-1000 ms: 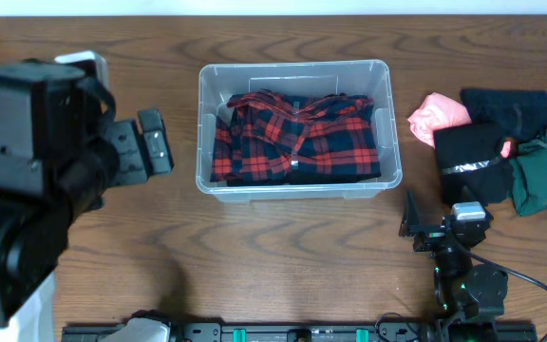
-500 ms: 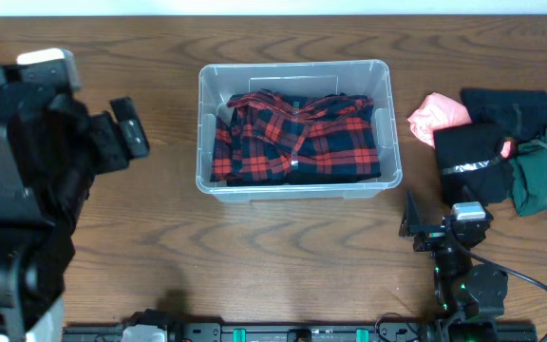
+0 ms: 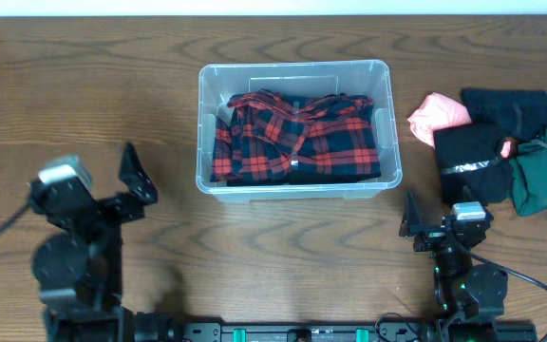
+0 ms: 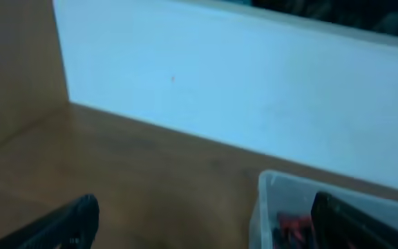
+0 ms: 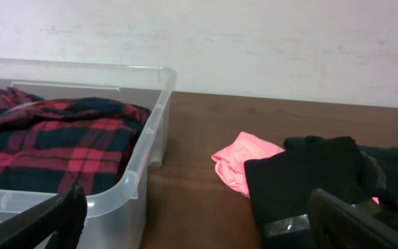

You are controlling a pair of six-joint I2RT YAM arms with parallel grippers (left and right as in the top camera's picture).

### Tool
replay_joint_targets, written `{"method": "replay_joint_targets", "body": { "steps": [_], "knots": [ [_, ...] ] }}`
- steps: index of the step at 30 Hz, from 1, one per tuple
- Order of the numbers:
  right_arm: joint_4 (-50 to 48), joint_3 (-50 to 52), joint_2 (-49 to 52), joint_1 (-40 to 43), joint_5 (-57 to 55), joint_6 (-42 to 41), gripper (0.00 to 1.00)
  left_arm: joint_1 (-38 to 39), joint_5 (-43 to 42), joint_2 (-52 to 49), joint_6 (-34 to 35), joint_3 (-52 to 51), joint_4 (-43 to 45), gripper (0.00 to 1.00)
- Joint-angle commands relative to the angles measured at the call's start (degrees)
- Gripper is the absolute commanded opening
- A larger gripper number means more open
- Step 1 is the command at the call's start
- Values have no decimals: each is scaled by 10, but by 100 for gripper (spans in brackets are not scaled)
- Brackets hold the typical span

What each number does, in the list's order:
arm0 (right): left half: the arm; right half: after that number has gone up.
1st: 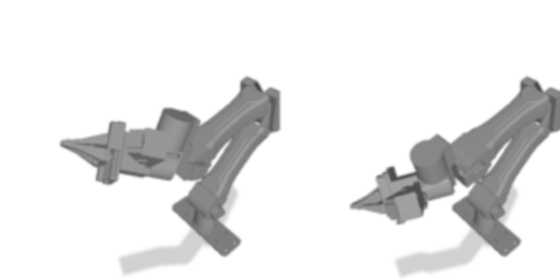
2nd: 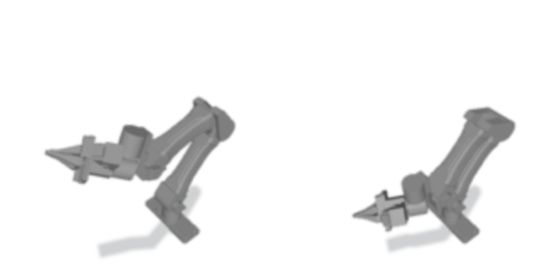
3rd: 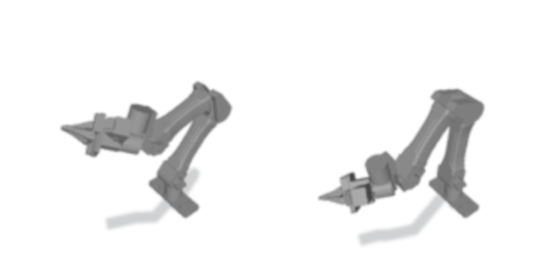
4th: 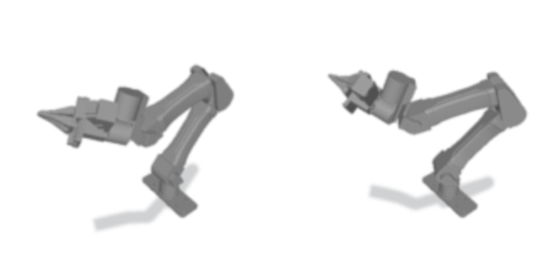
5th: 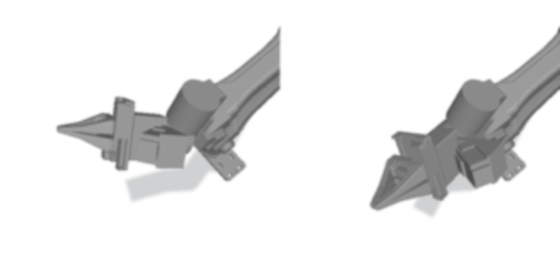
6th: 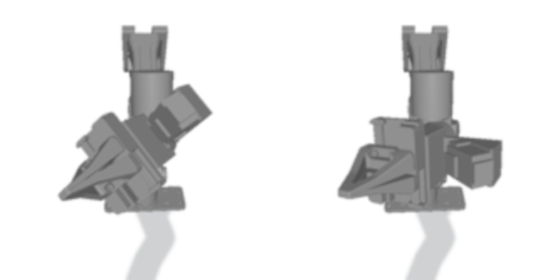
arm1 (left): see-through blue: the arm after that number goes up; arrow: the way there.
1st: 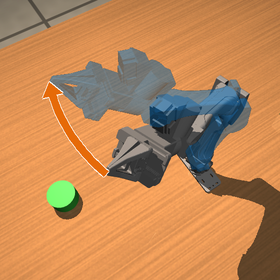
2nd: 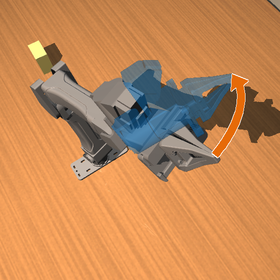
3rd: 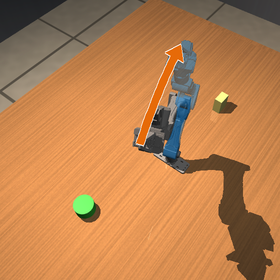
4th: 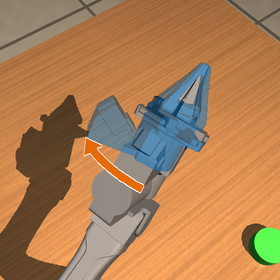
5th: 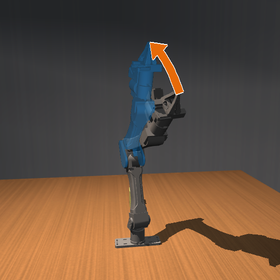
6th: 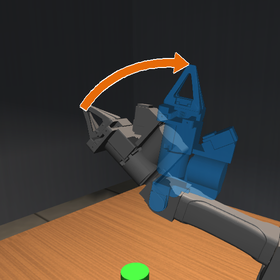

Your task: Pack container

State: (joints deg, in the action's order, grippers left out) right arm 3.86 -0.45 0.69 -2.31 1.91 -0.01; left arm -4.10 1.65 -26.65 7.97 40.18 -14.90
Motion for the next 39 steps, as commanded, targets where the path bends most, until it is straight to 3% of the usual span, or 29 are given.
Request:
{"method": "replay_joint_targets", "body": {
  "steps": [1, 9, 15, 29, 34, 39],
  "knots": [
    [2, 1, -3, 7, 0, -2, 99, -3, -13, 66, 19, -86, 45, 98],
    [2, 1, -3, 7, 0, -2, 99, -2, -13, 191, 55, -250, 158, 98],
    [2, 1, -3, 7, 0, -2, 99, 7, -13, 244, 55, -316, 183, 98],
    [2, 1, -3, 7, 0, -2, 99, 7, -10, 266, 52, -398, 180, 98],
    [2, 1, -3, 7, 0, -2, 99, 7, -10, 266, 52, -400, 106, 98],
    [2, 1, -3, 7, 0, -2, 99, 6, -12, 264, 52, -400, 107, 98]
  ]
}}
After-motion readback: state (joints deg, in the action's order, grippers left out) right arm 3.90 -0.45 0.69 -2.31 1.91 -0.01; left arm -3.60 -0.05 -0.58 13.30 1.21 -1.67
